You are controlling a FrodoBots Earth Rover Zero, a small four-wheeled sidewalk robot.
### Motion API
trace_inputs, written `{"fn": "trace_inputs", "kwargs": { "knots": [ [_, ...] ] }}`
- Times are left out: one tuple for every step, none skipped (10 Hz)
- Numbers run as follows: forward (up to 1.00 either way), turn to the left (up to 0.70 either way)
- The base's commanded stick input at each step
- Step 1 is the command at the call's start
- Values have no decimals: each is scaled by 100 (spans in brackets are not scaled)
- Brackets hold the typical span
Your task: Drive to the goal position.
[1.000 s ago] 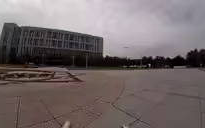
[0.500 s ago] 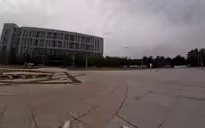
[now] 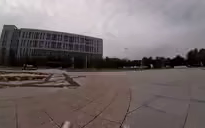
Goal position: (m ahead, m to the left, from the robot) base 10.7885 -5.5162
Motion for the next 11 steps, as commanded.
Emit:
{"fn": "trace_inputs", "kwargs": {
  "knots": [
    [70, -35],
    [70, -35],
    [70, -35],
    [70, -17],
    [70, 0],
    [70, 0],
    [70, 0],
    [70, 0],
    [70, 0],
    [70, 0],
    [70, 0]
  ]
}}
